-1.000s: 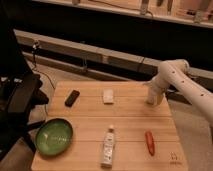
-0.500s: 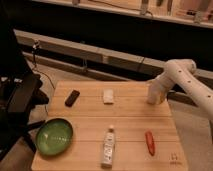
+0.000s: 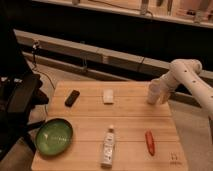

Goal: Pick up the ceramic cup

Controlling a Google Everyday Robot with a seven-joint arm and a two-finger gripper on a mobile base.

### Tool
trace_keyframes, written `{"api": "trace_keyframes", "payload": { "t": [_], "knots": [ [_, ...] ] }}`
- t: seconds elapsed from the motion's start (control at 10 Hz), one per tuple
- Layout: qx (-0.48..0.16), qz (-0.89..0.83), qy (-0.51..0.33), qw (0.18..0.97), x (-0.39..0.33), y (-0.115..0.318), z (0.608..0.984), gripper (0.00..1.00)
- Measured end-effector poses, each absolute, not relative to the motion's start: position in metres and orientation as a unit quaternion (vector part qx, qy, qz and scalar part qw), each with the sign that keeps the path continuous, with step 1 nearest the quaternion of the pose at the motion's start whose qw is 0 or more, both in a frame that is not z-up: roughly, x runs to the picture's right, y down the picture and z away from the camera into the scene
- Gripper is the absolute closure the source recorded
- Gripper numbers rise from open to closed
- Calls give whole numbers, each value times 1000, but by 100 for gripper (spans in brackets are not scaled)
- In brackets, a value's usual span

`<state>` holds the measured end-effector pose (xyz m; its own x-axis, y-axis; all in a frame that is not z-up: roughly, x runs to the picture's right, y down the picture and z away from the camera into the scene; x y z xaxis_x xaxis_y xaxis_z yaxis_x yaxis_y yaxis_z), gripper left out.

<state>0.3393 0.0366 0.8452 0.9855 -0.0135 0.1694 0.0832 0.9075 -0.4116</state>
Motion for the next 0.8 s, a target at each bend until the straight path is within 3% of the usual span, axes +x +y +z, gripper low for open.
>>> {"api": "trace_keyframes", "payload": {
  "t": [0.4,0.8],
  "knots": [
    [-257,-4,-72,964,347,57,866,20],
    [-240,-15,-73,968,344,50,863,20]
  ]
}}
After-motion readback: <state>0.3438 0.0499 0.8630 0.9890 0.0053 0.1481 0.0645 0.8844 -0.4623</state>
